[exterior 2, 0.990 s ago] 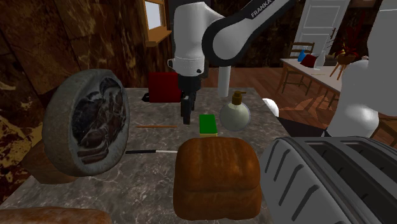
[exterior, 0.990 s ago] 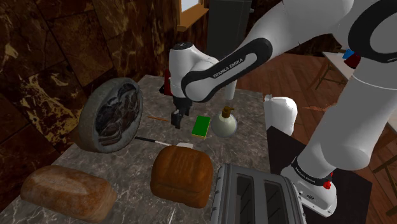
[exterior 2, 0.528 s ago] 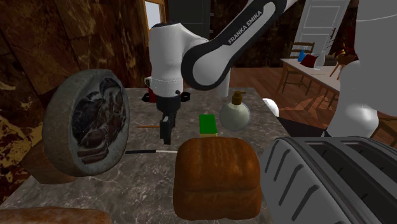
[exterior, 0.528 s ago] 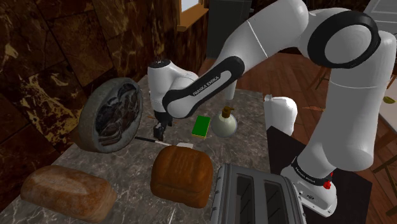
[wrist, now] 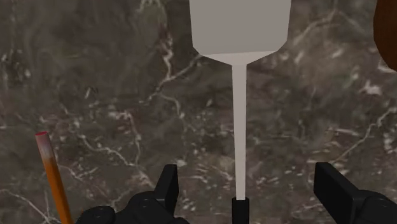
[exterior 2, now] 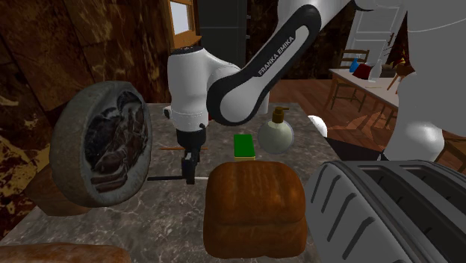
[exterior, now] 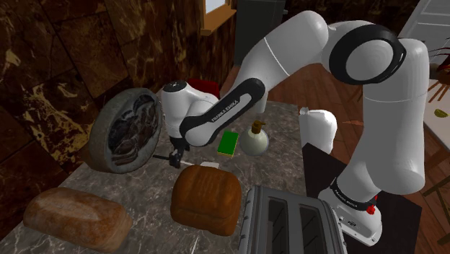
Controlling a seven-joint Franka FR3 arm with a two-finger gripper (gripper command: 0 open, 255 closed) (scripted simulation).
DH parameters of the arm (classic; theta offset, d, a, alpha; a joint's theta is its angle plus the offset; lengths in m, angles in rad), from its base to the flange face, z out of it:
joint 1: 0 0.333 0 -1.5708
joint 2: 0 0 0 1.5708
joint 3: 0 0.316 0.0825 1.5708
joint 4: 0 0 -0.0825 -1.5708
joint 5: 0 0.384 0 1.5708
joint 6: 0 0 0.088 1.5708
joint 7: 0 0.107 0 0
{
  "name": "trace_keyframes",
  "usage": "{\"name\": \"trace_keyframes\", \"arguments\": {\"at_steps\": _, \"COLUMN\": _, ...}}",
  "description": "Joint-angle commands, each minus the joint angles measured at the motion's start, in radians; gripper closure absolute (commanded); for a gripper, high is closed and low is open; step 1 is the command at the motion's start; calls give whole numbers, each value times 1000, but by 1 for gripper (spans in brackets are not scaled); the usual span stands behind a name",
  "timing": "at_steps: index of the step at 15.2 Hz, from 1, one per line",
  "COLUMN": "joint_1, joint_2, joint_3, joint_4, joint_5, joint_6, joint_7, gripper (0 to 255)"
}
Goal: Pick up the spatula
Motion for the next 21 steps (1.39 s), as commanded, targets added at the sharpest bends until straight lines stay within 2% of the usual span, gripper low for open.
{"name": "trace_keyframes", "arguments": {"at_steps": 1, "joint_1": 4, "joint_2": 23, "joint_3": -6, "joint_4": -5, "joint_5": -9, "joint_6": 28, "joint_7": 6, "gripper": 0}}
{"name": "trace_keyframes", "arguments": {"at_steps": 3, "joint_1": 4, "joint_2": 23, "joint_3": -6, "joint_4": -6, "joint_5": -9, "joint_6": 28, "joint_7": 6, "gripper": 0}}
{"name": "trace_keyframes", "arguments": {"at_steps": 4, "joint_1": 4, "joint_2": 24, "joint_3": -6, "joint_4": -3, "joint_5": -9, "joint_6": 27, "joint_7": 6, "gripper": 255}}
{"name": "trace_keyframes", "arguments": {"at_steps": 13, "joint_1": 4, "joint_2": 23, "joint_3": -6, "joint_4": -5, "joint_5": -9, "joint_6": 28, "joint_7": 6, "gripper": 255}}
{"name": "trace_keyframes", "arguments": {"at_steps": 21, "joint_1": -8, "joint_2": -46, "joint_3": 11, "joint_4": 9, "joint_5": 18, "joint_6": -54, "joint_7": -12, "gripper": 255}}
